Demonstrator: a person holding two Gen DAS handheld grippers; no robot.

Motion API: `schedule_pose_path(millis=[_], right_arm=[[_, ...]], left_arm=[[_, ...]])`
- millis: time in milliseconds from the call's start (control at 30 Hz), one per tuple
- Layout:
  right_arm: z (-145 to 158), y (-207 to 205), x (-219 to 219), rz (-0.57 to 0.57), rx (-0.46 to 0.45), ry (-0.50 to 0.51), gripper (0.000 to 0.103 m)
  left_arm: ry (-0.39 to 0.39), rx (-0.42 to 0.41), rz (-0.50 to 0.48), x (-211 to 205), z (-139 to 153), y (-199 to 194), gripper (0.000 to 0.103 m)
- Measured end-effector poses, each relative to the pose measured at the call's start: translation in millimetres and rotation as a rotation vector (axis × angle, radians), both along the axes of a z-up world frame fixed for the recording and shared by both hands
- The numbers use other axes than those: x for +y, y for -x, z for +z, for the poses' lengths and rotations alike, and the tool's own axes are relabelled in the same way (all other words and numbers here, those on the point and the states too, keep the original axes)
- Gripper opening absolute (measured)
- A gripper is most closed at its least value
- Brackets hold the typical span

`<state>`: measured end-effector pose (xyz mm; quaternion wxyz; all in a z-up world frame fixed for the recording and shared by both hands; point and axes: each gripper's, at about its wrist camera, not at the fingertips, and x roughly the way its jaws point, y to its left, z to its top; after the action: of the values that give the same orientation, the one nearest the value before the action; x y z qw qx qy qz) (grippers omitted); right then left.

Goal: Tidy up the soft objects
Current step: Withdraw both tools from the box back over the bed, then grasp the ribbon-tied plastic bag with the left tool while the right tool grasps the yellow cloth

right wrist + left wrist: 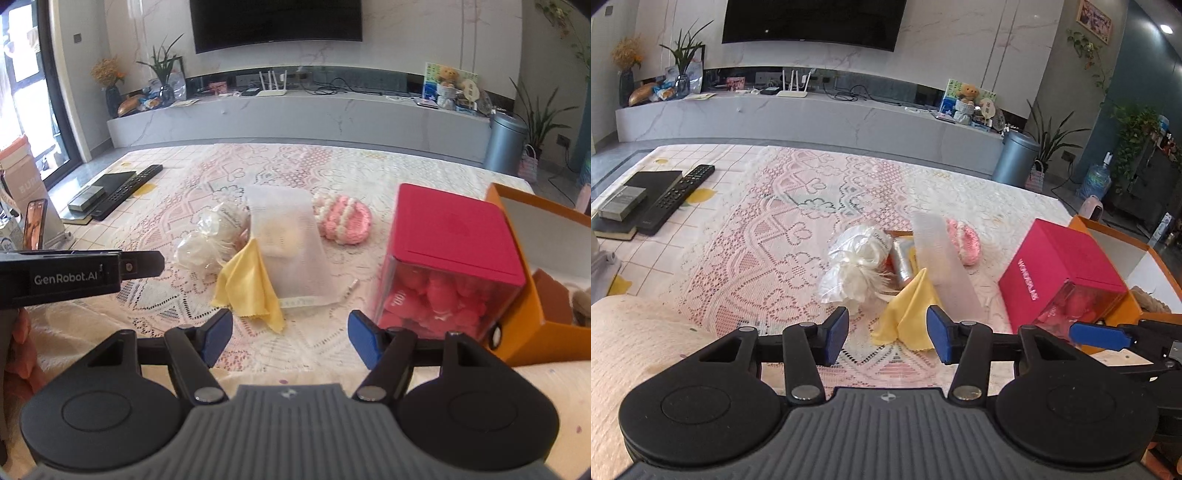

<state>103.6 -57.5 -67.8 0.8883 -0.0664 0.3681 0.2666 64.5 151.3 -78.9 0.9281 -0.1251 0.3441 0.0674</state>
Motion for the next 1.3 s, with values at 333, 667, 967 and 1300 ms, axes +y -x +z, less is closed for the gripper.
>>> schedule_pose_path(millis=[333,667,967,1300], right_arm=[[-8,-17,29,0.056,-0.039,0.057,0.069],[-14,-32,44,0.089,-0.059,0.089,0.069],[-12,-48,51,0.101,-0.098,0.105,0.069],[-10,-64,62,0.119,-0.132,0.126,0.068]], left_arm=[[0.029,0.086,0.008,12,-14,-14,0.051],[0.059,0.134,-0.002,15,-22,-24,0.05],[0.051,0.136,0.008,20,-20,-33,0.05],[0.003,0.119,-0.021,30,-11,-54,0.05]])
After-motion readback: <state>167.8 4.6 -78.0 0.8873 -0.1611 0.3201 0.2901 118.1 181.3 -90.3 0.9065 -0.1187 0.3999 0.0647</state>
